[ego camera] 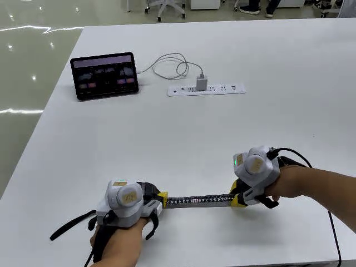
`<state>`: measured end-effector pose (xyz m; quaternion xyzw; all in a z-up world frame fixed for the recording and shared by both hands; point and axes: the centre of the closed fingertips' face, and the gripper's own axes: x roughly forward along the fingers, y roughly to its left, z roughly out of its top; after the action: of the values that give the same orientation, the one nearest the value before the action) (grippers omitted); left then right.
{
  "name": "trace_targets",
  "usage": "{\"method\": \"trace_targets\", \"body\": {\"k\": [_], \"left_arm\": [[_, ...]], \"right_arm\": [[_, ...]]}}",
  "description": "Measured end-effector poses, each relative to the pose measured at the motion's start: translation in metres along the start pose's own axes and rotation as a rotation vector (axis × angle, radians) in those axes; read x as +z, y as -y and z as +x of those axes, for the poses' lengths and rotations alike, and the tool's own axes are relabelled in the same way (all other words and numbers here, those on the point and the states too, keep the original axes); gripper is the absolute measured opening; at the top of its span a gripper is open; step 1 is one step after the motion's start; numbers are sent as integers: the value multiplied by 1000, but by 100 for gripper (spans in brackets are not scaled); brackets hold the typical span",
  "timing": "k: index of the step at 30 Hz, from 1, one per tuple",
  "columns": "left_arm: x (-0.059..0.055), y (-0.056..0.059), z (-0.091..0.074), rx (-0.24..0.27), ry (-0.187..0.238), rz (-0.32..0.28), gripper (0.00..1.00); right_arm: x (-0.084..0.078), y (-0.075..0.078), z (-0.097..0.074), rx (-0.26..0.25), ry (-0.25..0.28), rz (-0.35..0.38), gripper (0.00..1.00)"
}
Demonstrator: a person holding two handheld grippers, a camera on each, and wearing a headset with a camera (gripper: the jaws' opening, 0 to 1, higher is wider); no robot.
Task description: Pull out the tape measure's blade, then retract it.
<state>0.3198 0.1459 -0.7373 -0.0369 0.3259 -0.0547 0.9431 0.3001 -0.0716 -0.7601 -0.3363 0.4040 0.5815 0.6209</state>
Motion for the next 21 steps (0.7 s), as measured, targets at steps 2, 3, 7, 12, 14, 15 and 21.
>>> {"method": "trace_targets", "body": {"k": [2, 3, 7, 12, 14, 15, 21], "left_arm": [[0, 0, 0, 0, -1, 0, 67], [0, 0, 0, 0, 0, 0, 67], [0, 0, 0, -1, 0, 0, 67], [0, 0, 0, -1, -2, 0, 67], [0, 0, 0, -1, -3, 0, 67], [0, 0, 0, -1, -3, 0, 67], [0, 0, 0, -1, -3, -2, 67]], "right_arm": [[1, 0, 0, 1, 2, 5, 11], [2, 0, 1, 1, 2, 4, 11], [4, 0, 2, -2, 2, 3, 11], [6, 0, 3, -4, 9, 13, 11], [7, -1, 4, -5, 10, 12, 11], [8, -1, 4, -5, 12, 11, 11], [11, -2, 6, -3, 23, 33, 11]]}}
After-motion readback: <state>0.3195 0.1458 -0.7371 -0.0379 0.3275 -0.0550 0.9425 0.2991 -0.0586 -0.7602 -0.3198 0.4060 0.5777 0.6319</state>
